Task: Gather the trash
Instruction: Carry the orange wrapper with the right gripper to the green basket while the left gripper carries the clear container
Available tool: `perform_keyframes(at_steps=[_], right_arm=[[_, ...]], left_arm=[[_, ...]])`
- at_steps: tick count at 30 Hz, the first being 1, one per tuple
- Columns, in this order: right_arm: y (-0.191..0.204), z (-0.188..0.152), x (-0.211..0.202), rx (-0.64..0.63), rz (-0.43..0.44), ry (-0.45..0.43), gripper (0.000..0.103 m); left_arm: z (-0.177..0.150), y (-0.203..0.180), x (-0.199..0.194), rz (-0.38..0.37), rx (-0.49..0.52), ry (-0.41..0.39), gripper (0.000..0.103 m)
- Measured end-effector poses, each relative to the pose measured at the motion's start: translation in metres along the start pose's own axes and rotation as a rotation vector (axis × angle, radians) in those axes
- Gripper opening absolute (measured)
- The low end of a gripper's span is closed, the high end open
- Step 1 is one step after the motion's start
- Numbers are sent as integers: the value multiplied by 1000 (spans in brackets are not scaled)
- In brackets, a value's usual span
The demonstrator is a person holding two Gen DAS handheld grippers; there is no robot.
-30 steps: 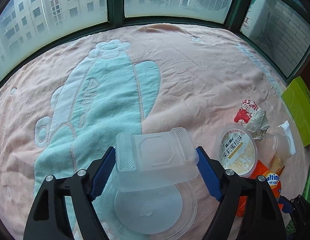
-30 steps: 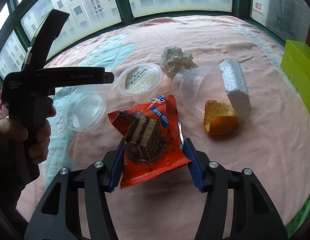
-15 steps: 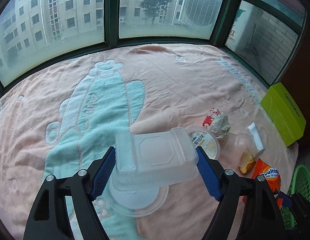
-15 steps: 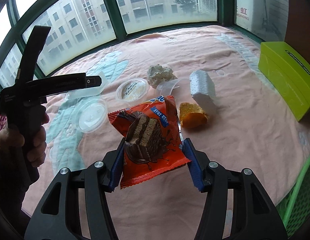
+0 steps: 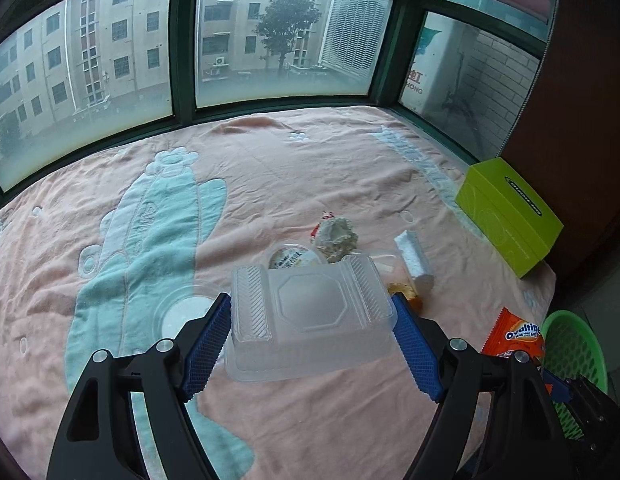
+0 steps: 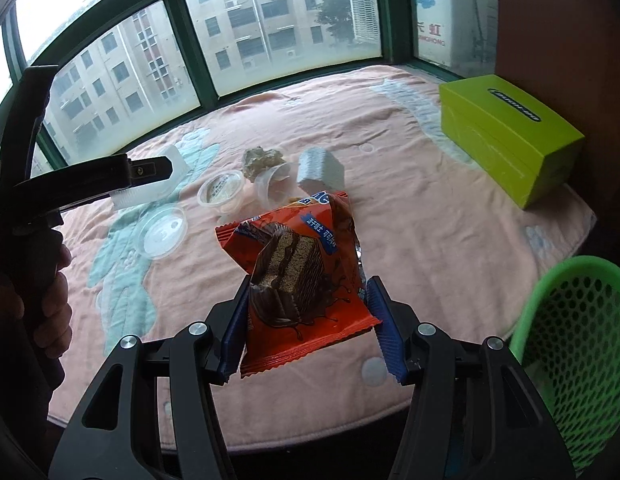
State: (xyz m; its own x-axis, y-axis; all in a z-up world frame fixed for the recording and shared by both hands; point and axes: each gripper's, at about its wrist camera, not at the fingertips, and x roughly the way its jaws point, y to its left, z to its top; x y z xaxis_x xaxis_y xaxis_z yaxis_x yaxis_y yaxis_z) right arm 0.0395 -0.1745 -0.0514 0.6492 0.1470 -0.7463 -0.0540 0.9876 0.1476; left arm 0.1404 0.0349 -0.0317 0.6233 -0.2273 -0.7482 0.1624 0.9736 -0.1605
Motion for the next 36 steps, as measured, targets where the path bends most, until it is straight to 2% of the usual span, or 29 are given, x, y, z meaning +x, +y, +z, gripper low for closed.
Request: perform_keyframes(at_steps=[15,36], right_arm=[[-64,-33,-62,110,-143,-44,56],[-148,-84,-132,328,-323,-80,56]], left_arm=[[-23,-96,-23,-141,130,0,76],[-44,-203,-43,-304,312,0,76]])
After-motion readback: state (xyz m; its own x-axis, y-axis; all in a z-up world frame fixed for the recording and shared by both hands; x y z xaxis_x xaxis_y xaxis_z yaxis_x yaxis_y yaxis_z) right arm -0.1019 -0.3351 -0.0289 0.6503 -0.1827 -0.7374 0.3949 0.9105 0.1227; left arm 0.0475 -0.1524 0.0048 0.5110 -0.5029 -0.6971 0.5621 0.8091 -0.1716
